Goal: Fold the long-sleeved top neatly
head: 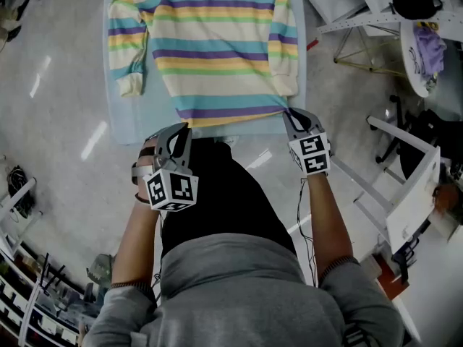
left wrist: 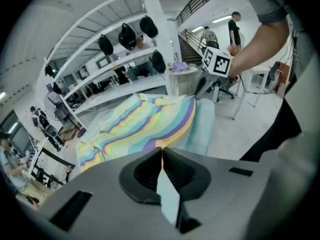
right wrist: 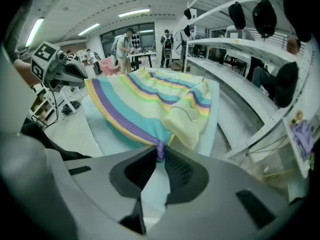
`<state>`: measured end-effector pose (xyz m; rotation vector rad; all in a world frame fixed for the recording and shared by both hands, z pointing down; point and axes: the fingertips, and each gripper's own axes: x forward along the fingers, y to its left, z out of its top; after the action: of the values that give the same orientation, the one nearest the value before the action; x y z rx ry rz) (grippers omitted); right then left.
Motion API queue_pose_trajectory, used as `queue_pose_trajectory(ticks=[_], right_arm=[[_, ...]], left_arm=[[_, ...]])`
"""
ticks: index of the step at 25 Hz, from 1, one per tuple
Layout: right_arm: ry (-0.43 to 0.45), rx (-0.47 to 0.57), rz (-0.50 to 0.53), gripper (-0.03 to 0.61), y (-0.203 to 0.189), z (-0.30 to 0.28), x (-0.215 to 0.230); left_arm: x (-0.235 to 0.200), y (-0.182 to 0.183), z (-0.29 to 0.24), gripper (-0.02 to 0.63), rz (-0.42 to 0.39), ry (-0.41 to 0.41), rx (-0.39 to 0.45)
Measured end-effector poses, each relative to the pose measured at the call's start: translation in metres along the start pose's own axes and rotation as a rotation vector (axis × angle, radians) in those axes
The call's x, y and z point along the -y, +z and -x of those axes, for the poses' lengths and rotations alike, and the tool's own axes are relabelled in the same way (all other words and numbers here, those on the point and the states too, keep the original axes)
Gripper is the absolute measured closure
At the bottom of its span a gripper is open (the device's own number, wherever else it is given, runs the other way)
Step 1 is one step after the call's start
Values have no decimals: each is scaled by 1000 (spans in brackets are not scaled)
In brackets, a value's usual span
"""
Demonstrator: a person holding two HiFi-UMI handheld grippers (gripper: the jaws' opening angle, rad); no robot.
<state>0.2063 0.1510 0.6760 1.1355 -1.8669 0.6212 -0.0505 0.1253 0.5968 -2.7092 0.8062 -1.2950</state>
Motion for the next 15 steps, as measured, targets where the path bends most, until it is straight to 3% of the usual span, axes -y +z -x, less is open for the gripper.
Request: queue_pose_trajectory(ticks=[1, 3, 6, 8, 11, 15], right_arm=[[4, -21, 13, 506, -5, -4, -3], [19, -43, 46, 401, -5, -8, -15], [35, -27, 121, 334, 5, -7, -38], [46, -25, 160, 327, 11, -8, -53], [61, -14, 164, 327, 18, -10, -64], [48, 0, 130, 330, 25, -10, -53]], left_arm=[[9, -8, -6, 589, -15, -18, -25], [18, -19, -13, 589, -19, -35, -56], [22, -26, -18, 588, 30, -47, -64], [22, -26, -19, 583, 69, -65, -48], [17, -29, -17, 447, 146, -97, -29], [-21, -50, -11, 423, 281, -7, -25]])
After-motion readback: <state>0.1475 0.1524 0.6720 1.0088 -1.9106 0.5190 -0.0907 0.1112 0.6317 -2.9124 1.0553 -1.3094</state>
